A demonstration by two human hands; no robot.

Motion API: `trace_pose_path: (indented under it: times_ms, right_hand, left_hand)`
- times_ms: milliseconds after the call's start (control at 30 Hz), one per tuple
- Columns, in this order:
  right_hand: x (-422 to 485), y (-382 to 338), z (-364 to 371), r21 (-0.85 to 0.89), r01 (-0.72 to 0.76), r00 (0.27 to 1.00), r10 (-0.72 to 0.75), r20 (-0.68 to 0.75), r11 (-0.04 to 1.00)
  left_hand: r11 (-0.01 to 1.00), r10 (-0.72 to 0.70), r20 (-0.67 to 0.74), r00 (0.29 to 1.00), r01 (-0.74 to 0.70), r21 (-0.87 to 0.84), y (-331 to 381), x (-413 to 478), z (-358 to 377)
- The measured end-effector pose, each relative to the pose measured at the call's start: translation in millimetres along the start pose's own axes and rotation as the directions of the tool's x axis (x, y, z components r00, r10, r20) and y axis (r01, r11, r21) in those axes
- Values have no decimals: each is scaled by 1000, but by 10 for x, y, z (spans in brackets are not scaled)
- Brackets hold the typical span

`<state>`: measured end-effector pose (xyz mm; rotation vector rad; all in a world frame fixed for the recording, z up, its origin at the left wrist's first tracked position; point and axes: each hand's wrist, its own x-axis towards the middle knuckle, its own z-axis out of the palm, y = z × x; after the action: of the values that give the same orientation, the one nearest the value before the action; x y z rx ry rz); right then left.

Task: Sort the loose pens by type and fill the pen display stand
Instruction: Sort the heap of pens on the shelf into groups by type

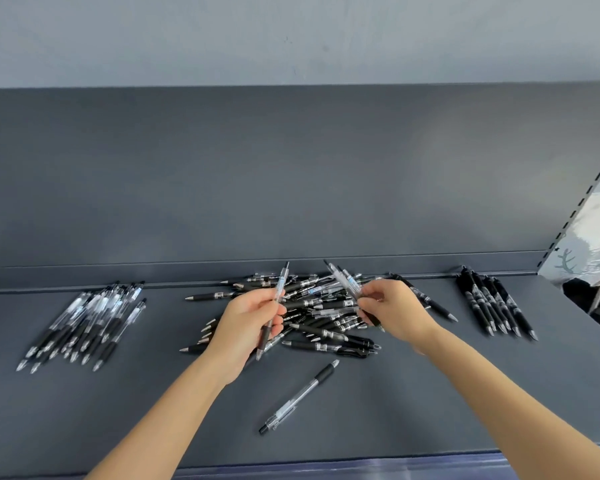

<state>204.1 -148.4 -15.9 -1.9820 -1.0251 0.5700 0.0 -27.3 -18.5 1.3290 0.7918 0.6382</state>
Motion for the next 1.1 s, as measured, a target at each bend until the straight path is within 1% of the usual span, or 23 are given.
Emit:
trace_pose_path:
  times_ms: [67,100,133,200,267,333,433,567,767,933,1100]
  right_hand:
    - [4,-106,43,214,-51,998,43,43,976]
    - [15,-160,86,270,-70,996,55,65,960]
    - [32,-211,148,289,-71,995,50,81,955]
    - [73,-293,311,290,-59,994,28,110,955]
    - [100,-398,487,303,-52,991,11,136,952]
    - [122,-525,664,314,-46,987,-4,158,948]
    - [138,-722,933,350,-51,983,-14,180,935]
    - [128,-1016,1291,350,-32,980,-40,195,936]
    - [197,-1395,1878,329,-48,980,-20,200,943]
    - [256,-1649,2351,363,-107,977,31,209,926]
    - [308,-1873,2762,352,-130,980,67,186,927]
  left_hand:
    - [1000,17,-47,999,-18,-14,3,-31,5]
    - [1000,21,-65,998,-22,-18,-4,-38,-9]
    - [1000,26,-78,997,-27,-7,-3,-51,-35]
    - [998,41,-110,993,-34,62,0,-78,-103]
    - [992,58,-176,983,-37,119,11,-115,-190]
    - [991,72,-254,964,-42,124,25,-158,-318]
    - [996,45,-320,946,-20,84,47,-207,-600]
    - [999,9,-351,936,8,48,88,-213,-1024]
    - [995,3,-333,943,30,93,166,-169,-1593]
    - [983,37,-345,938,28,183,220,-96,-2011]
    - [930,106,-415,903,57,362,190,-32,-2491]
